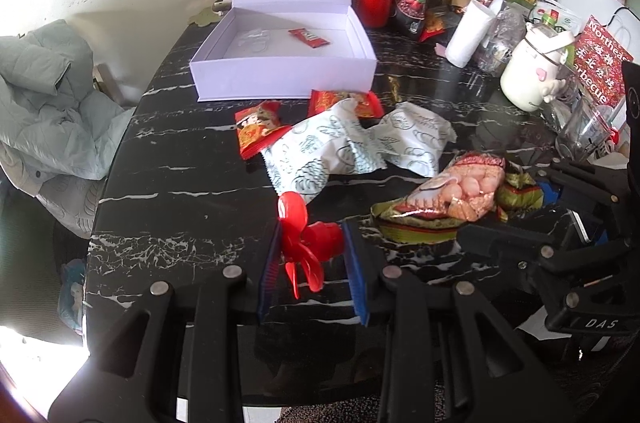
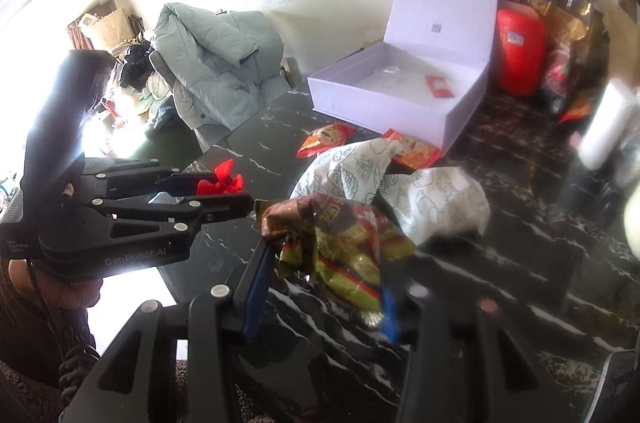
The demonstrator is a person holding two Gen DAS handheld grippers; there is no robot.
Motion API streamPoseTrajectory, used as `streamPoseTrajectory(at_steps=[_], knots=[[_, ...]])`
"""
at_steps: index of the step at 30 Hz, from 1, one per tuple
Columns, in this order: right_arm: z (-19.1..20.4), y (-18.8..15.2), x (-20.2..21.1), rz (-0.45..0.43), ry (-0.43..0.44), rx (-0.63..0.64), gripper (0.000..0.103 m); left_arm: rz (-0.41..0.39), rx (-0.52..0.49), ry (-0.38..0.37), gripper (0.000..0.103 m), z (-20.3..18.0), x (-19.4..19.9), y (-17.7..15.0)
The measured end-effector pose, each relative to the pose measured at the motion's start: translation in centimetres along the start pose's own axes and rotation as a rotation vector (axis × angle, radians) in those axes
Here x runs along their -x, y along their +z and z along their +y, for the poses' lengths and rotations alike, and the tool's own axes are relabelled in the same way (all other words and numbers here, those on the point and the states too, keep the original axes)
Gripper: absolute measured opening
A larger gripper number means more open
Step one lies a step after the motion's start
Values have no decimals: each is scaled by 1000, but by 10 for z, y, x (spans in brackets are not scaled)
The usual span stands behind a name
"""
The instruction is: Organize objects
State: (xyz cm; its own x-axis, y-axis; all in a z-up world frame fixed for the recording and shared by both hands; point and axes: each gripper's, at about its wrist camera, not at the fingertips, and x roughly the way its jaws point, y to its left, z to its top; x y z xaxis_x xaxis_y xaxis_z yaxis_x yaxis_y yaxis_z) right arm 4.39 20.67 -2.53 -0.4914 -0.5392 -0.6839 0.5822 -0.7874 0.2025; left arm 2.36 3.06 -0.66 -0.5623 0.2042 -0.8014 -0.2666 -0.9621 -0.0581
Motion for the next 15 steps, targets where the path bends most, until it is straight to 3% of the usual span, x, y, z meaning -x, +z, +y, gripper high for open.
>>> streamPoseTrajectory(at_steps=[15], knots=[[-13, 22, 32, -46, -64, 20, 46, -15, -64, -22, 29, -24, 11, 34]])
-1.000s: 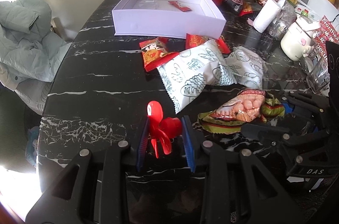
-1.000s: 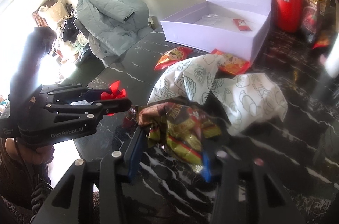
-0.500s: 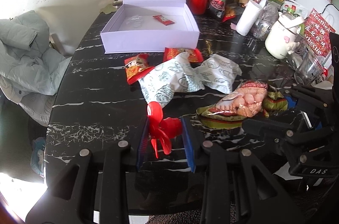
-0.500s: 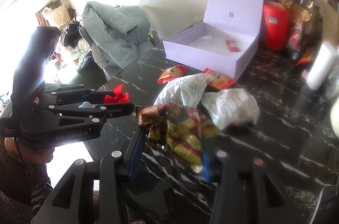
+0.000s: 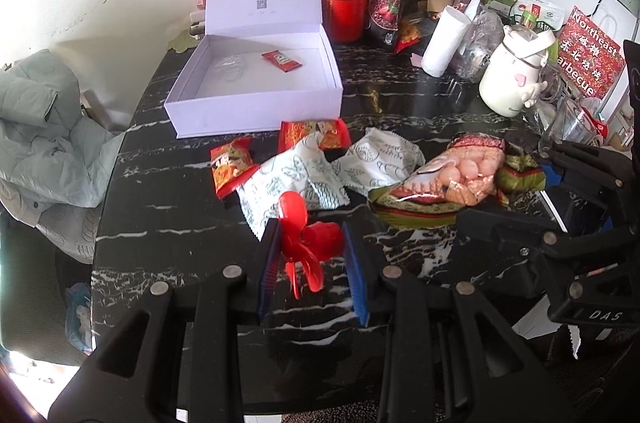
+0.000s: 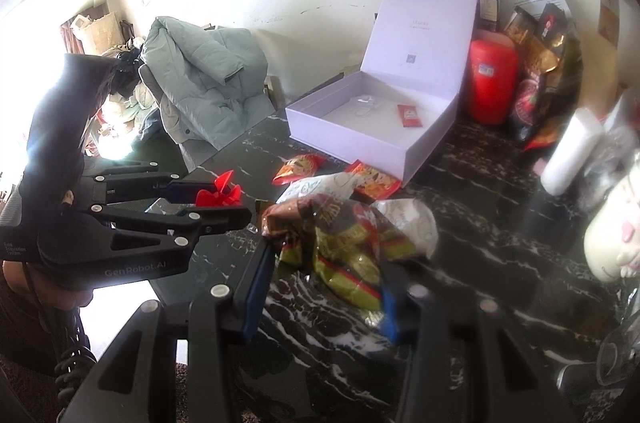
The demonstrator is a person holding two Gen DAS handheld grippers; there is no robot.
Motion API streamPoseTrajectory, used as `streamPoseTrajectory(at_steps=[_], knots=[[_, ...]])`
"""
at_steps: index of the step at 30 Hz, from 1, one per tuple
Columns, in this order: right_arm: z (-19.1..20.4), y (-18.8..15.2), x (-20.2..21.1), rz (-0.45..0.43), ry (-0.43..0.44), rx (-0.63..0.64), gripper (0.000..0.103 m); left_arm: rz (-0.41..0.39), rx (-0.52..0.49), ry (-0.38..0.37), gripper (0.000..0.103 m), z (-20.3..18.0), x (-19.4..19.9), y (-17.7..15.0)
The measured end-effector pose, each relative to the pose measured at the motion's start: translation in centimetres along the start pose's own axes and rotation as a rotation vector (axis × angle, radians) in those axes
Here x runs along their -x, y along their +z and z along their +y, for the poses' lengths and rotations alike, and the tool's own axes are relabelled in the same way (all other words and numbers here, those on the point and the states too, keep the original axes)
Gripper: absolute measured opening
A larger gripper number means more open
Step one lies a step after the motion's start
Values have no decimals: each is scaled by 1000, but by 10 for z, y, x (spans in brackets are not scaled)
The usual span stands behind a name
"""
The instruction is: Organize objects
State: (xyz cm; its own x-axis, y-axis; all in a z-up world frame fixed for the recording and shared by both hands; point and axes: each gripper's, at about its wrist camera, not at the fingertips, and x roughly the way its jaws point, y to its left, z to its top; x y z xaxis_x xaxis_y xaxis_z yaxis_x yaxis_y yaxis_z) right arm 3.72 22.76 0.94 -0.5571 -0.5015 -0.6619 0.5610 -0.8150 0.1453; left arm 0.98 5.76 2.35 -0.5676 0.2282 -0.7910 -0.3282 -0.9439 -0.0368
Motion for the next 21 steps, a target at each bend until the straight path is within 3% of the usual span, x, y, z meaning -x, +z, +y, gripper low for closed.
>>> streamPoseTrajectory(at_steps=[21], knots=[[-23, 76, -47, 4, 7, 65, 46, 3, 9, 24, 29, 38, -32, 72]])
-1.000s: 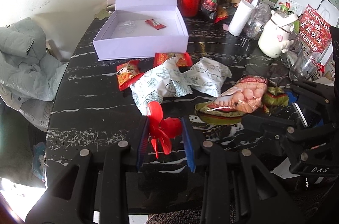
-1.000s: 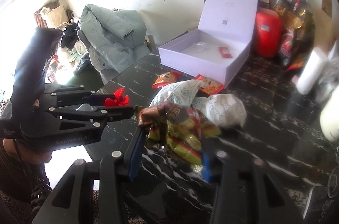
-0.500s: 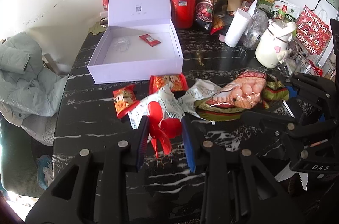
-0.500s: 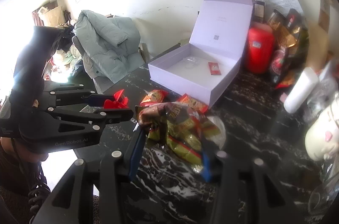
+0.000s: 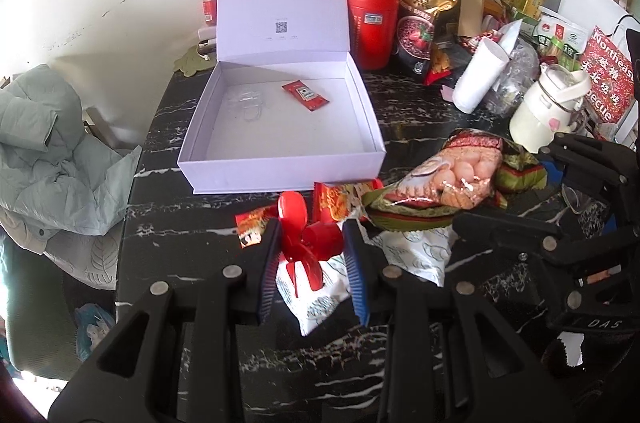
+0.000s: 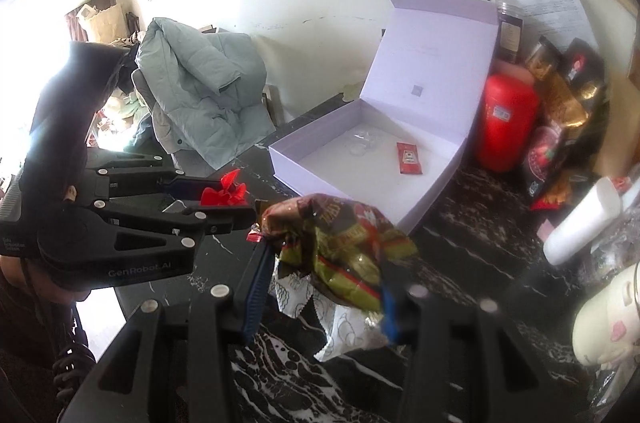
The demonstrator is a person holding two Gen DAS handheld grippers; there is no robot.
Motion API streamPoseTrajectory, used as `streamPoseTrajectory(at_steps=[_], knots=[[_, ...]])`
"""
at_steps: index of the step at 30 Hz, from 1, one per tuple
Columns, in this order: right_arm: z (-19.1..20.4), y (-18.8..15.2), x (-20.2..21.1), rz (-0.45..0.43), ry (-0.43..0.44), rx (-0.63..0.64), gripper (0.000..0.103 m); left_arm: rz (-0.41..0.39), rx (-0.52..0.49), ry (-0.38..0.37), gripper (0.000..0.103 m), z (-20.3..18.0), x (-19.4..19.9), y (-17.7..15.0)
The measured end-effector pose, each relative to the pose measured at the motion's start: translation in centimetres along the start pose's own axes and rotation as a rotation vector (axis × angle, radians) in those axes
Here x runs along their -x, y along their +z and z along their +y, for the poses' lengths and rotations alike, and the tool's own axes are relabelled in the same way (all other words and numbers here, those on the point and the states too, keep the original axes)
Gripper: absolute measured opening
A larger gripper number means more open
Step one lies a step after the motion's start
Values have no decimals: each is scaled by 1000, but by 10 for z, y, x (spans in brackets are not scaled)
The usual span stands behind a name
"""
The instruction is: Organize objects
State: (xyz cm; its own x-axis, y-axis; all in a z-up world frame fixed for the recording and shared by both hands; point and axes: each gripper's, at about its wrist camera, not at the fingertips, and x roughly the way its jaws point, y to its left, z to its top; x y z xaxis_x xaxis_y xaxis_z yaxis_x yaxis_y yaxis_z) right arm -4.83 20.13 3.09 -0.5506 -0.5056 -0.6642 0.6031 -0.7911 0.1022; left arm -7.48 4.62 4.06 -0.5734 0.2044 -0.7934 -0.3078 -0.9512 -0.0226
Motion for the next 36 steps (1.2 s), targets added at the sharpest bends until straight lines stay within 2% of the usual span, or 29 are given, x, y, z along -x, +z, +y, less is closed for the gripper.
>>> streamPoseTrajectory(at_steps=[16, 36], knots=[[-38, 54, -64, 19, 7, -3, 46, 27, -15, -3, 29, 34, -55, 58], [-83, 96, -146, 61, -23, -18, 46, 53, -51, -16, 29, 70, -132, 114]])
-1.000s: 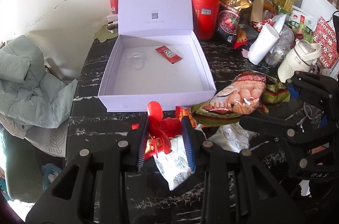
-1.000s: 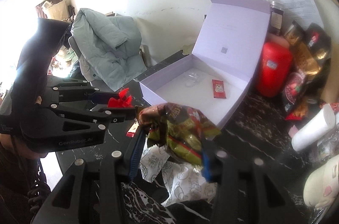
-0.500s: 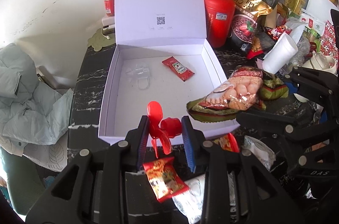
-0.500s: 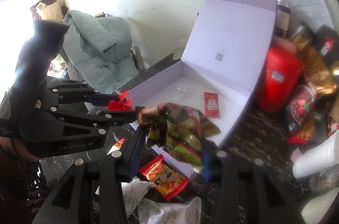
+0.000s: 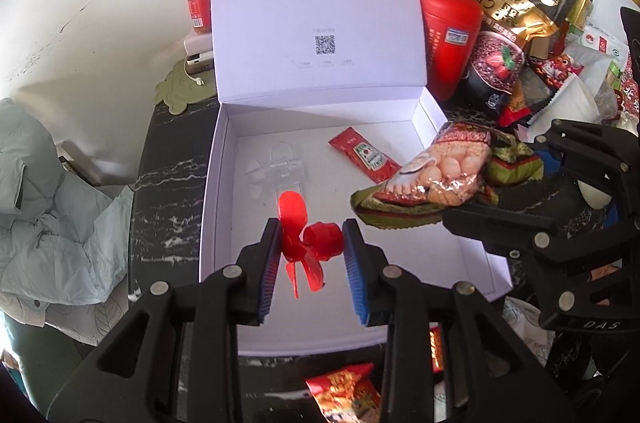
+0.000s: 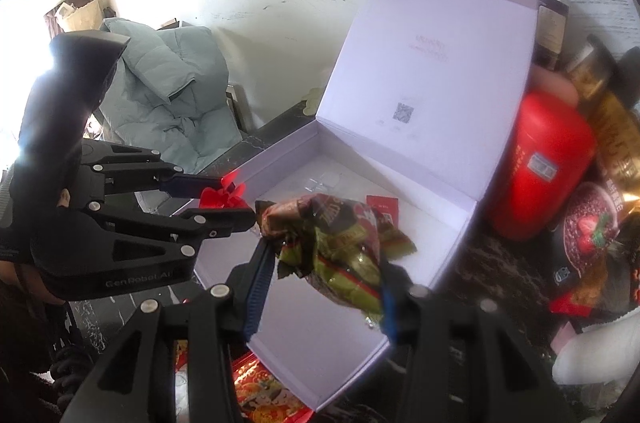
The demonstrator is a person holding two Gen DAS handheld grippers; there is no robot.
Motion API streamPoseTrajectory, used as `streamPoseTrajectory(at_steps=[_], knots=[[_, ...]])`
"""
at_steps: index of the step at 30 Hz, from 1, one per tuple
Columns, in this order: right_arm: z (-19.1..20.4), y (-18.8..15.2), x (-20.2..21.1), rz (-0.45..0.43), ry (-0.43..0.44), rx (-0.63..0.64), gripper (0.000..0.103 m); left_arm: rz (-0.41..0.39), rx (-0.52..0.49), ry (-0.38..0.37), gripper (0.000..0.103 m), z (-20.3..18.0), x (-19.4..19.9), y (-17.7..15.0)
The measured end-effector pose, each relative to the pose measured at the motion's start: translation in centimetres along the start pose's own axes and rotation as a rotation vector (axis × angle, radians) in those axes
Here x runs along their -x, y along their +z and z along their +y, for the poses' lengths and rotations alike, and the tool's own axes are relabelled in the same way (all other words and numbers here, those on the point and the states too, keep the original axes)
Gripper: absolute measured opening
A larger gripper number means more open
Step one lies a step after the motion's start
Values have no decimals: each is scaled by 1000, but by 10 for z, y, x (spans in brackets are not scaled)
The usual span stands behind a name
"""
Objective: Organize objects
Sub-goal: 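Lower the fan toy into the box with the left gripper while the right lowers the snack bag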
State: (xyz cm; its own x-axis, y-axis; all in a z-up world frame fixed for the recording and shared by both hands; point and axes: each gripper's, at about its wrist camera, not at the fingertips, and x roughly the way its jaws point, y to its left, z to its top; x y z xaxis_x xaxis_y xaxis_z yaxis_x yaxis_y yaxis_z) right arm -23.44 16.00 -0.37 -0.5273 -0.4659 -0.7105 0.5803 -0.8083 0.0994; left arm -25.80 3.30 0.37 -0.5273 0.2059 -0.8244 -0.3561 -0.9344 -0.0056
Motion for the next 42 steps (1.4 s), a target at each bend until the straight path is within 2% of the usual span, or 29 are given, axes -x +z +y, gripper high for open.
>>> streamPoseTrajectory(at_steps=[14, 22, 33, 42], knots=[[-22, 23, -40, 25, -36, -1, 46, 36, -19, 10, 29, 20, -49, 35], [-31, 30, -61, 58, -14, -27, 46, 58, -19, -1, 29, 29, -72, 52], [-41, 32, -81, 115, -30, -44, 47, 117, -26, -19, 29, 29, -96, 59], [-48, 28, -93, 155, -38, -55, 47, 110, -34, -13, 29, 28, -99, 63]])
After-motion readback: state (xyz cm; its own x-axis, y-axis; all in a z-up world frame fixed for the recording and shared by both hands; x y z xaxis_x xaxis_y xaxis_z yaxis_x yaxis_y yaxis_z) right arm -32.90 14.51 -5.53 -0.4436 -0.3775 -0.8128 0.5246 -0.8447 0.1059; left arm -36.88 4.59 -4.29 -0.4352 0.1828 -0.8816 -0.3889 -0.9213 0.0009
